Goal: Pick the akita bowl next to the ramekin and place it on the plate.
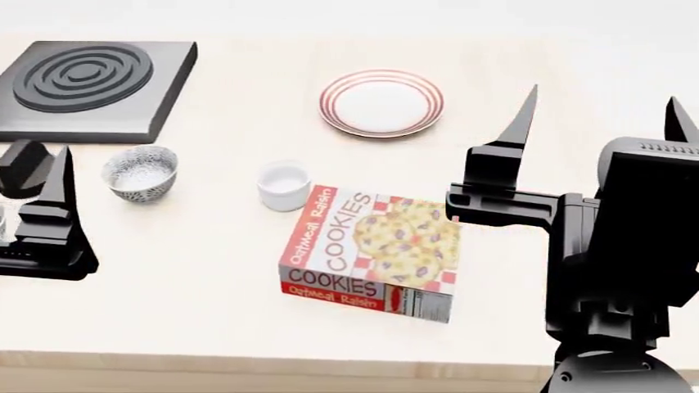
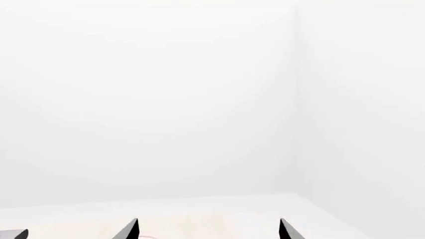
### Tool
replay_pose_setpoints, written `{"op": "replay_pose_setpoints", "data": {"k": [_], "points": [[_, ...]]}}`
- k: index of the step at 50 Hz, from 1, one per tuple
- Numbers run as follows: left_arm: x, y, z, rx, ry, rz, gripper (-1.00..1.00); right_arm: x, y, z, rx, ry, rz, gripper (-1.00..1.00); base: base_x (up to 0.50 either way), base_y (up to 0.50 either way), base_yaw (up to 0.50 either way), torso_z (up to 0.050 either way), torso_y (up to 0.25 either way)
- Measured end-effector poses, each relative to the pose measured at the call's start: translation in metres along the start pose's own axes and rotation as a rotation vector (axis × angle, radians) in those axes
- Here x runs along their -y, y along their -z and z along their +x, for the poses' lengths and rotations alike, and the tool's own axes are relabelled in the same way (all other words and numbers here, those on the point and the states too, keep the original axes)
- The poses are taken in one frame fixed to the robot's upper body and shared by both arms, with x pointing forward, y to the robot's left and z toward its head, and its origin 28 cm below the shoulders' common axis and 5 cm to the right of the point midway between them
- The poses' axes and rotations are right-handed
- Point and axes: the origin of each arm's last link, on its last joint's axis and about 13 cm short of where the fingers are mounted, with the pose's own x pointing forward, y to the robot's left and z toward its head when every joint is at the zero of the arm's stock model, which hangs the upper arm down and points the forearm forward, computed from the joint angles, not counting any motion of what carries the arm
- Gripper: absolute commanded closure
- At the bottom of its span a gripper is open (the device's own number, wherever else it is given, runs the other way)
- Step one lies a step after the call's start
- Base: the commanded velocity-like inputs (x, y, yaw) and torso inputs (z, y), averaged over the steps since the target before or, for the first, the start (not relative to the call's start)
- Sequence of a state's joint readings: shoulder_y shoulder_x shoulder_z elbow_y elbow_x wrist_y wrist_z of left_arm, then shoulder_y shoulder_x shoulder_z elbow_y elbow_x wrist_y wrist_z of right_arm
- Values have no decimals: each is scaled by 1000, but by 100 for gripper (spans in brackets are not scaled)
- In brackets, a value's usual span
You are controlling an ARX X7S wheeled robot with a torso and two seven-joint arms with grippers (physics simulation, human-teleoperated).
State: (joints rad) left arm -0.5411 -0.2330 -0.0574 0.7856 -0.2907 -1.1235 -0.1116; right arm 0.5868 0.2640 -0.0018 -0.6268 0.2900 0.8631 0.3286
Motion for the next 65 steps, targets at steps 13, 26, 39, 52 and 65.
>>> {"op": "replay_pose_setpoints", "data": {"k": [13, 26, 39, 52, 65], "points": [[0, 0, 0, 0, 0, 0, -100, 0, 0, 0, 0, 0, 0, -100, 0, -242, 0, 0, 0], [0, -1, 0, 0, 0, 0, -100, 0, 0, 0, 0, 1, 0, -100, 0, -235, 0, 0, 0], [1, -1, 0, -1, 1, -1, -100, 0, -1, 0, -1, 1, 0, -100, 0, -187, 0, 0, 0], [1, -1, 0, -1, 3, -2, -100, 0, -1, 0, 0, 3, -1, -100, 0, -131, 0, 0, 0], [0, -1, 0, -1, 1, 0, -100, 0, 0, 0, -2, 3, -3, -100, 0, 0, 0, 0, 0]]}}
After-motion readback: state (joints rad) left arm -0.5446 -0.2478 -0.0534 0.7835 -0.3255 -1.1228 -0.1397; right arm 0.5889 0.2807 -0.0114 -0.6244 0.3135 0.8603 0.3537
